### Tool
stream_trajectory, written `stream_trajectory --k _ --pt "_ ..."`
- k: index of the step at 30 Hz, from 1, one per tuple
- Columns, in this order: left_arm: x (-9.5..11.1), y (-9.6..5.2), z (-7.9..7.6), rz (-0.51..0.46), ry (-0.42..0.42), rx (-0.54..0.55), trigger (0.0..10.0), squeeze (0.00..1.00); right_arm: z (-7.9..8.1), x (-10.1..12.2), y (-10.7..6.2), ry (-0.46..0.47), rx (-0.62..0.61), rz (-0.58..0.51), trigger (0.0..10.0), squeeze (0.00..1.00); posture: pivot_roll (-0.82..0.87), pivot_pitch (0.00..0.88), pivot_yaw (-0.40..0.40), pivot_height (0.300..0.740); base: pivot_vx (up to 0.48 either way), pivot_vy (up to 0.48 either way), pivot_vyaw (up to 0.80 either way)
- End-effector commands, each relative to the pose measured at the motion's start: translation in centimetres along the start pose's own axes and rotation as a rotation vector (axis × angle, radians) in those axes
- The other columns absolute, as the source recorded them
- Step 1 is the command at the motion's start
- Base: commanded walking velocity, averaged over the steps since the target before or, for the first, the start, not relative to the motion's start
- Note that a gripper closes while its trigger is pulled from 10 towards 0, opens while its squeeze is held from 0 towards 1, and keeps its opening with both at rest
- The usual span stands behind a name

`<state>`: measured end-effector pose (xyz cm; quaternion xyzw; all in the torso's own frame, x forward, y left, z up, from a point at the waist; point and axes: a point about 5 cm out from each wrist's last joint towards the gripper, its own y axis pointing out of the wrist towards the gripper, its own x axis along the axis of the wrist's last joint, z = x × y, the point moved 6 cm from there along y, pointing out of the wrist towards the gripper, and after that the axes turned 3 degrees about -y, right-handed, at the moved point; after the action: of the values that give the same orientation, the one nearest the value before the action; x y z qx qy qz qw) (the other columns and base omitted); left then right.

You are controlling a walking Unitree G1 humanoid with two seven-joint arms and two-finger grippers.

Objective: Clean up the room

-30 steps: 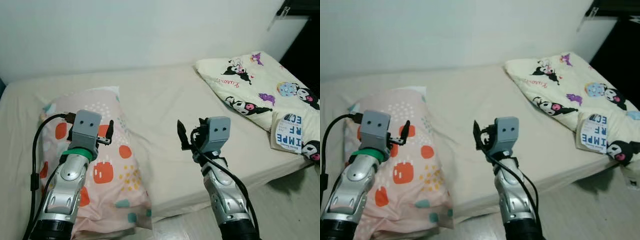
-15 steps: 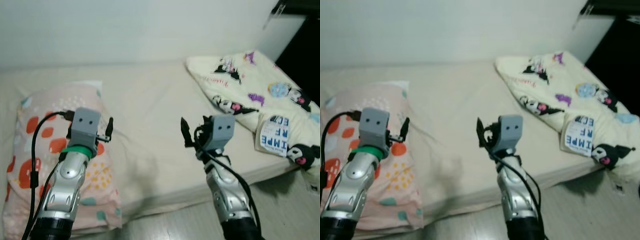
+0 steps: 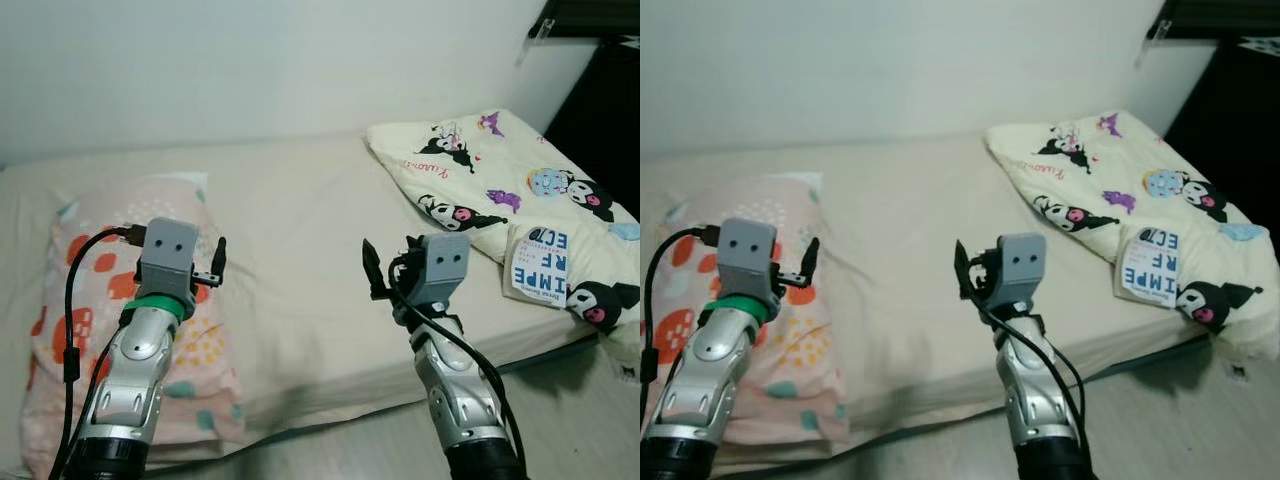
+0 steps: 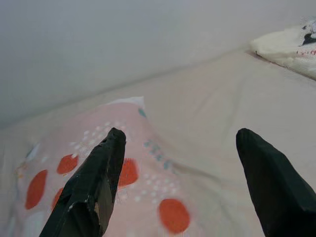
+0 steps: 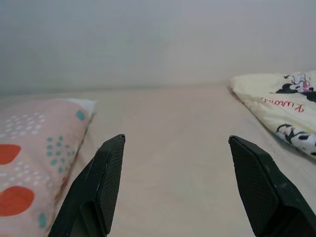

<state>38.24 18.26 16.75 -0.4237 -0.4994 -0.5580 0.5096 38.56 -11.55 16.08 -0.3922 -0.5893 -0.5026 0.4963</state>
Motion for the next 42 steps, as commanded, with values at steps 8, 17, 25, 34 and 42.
stream_trajectory --k 8,17,25,34,42 --pt "-0.9 -0.1 0.2 0.032 0.009 0.004 10.0 0.0 0.3 -0.4 -0.1 0.007 0.004 0.012 10.0 0.0 0.04 0.077 -0.01 0.74 0.0 0.0 0.0" --pt "-1.9 -0.4 -0.3 0.061 0.008 -0.03 10.0 0.0 0.5 -1.0 -0.3 0.01 0.012 0.033 10.0 0.0 0.04 0.075 -0.008 0.74 0.0 0.0 0.0" --pt "-10.7 -4.6 -3.1 0.332 -0.019 -0.166 10.0 0.0 -0.1 -9.0 -3.8 -0.012 0.021 0.304 10.0 0.0 0.04 0.063 -0.021 0.74 0.0 0.0 0.0" --pt "-20.5 -13.9 -5.1 0.687 -0.027 -0.28 10.0 0.0 -2.6 -20.2 -15.2 -0.031 -0.032 0.771 10.0 0.0 0.03 0.042 -0.039 0.74 0.0 0.0 0.0" --pt "-22.1 -15.5 -5.9 0.747 -0.087 -0.256 10.0 0.0 -4.2 -21.1 -16.4 -0.067 -0.105 0.819 10.0 0.0 0.02 0.034 -0.038 0.74 0.0 0.0 0.0"
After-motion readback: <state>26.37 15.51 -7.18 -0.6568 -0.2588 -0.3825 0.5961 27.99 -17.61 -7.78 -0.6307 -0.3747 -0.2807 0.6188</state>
